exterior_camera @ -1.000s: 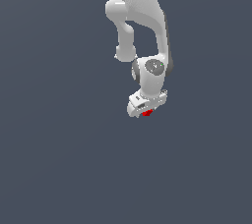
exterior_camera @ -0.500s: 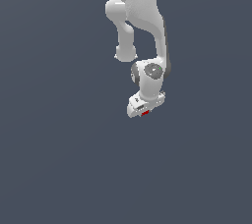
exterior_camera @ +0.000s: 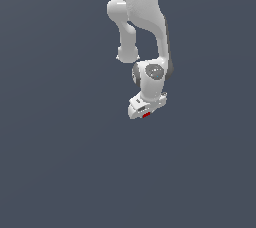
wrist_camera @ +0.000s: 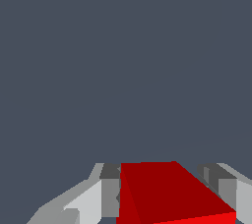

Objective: Pick up the red cube and move it to a goal position.

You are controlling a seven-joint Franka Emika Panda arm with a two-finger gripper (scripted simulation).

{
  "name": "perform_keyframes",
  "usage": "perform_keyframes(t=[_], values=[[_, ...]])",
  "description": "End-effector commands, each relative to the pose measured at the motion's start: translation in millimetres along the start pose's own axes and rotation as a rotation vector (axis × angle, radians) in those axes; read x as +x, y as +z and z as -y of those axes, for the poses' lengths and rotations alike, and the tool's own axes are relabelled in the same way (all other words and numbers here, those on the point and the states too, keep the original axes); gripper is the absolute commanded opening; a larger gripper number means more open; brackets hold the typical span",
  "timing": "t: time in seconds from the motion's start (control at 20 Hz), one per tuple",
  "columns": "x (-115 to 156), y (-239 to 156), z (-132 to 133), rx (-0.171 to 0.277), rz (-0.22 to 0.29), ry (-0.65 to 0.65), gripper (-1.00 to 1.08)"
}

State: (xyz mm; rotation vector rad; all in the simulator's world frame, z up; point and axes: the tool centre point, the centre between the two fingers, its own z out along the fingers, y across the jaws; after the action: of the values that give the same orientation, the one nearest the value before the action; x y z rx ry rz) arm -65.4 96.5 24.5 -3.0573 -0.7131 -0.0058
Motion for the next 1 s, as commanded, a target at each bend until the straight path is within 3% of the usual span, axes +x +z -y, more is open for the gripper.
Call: perform_keyframes(t=[0.0, 0.95], values=[[-4, -4, -7, -0.001, -0.001, 0.001, -1.00], [-79, -69, -116, -0.001, 0.003, 0.005, -1.00]])
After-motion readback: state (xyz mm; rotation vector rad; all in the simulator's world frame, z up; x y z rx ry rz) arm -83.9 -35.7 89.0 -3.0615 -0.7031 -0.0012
